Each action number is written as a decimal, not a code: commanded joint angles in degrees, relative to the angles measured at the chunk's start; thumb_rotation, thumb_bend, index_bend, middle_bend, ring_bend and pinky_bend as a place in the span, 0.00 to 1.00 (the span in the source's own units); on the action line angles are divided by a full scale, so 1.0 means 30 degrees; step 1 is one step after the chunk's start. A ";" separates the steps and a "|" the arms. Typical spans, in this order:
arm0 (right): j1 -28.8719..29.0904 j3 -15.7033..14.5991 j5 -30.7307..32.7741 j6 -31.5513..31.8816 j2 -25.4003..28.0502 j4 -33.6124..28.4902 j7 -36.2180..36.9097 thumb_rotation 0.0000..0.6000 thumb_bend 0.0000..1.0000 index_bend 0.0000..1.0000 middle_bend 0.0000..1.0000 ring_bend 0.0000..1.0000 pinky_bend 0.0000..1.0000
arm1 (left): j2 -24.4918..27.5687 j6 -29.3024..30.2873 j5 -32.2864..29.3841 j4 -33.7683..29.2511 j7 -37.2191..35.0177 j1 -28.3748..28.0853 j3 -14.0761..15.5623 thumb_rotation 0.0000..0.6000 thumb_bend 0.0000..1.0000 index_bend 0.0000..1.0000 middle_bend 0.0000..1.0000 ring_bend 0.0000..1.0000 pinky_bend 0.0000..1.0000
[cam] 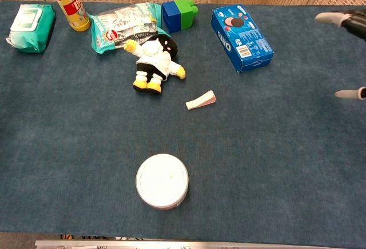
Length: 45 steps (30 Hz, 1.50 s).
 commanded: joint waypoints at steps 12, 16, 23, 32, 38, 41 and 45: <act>0.6607 0.2420 0.4534 -0.8489 -0.4685 0.0908 -0.1605 0.91 0.00 0.00 0.07 0.00 0.00 | 0.0161 0.0252 0.0032 -0.0072 -0.0162 0.0220 0.0050 1.00 0.22 0.04 0.09 0.11 0.05; 0.7803 0.2712 0.4977 -0.9344 -0.6349 0.2234 -0.1841 0.77 0.00 0.00 0.07 0.00 0.00 | 0.0170 0.0241 0.0068 -0.0069 -0.0171 0.0227 0.0068 1.00 0.22 0.04 0.09 0.11 0.05; 0.9289 0.2950 0.4969 -0.9972 -0.8806 0.4443 -0.1233 0.69 0.00 0.00 0.05 0.00 0.00 | 0.0182 0.0185 -0.0032 0.0016 -0.0269 0.0227 0.0027 1.00 0.22 0.04 0.09 0.11 0.05; 1.1038 0.2746 0.3583 -0.9589 -1.2232 0.8450 0.0635 0.57 0.00 0.00 0.00 0.00 0.00 | 0.0227 0.0134 -0.0228 0.0164 -0.0438 0.0329 0.0043 1.00 0.22 0.04 0.09 0.11 0.05; 1.1813 0.2575 0.2953 -0.9052 -1.3748 1.0714 0.1794 0.55 0.00 0.00 0.00 0.00 0.00 | 0.0315 0.0149 -0.0294 0.0151 -0.0567 0.0372 0.0014 1.00 0.22 0.04 0.09 0.11 0.05; 1.2149 0.2610 0.2718 -0.8616 -1.4353 1.1658 0.2219 0.55 0.00 0.00 0.00 0.00 0.00 | 0.0347 0.0127 -0.0341 0.0160 -0.0613 0.0372 -0.0013 1.00 0.22 0.04 0.09 0.11 0.05; 1.2576 0.2645 0.2692 -0.8510 -1.4882 1.2628 0.2688 0.55 0.00 0.00 0.00 0.00 0.00 | 0.0380 0.0088 -0.0416 0.0184 -0.0649 0.0379 -0.0038 1.00 0.22 0.04 0.09 0.11 0.05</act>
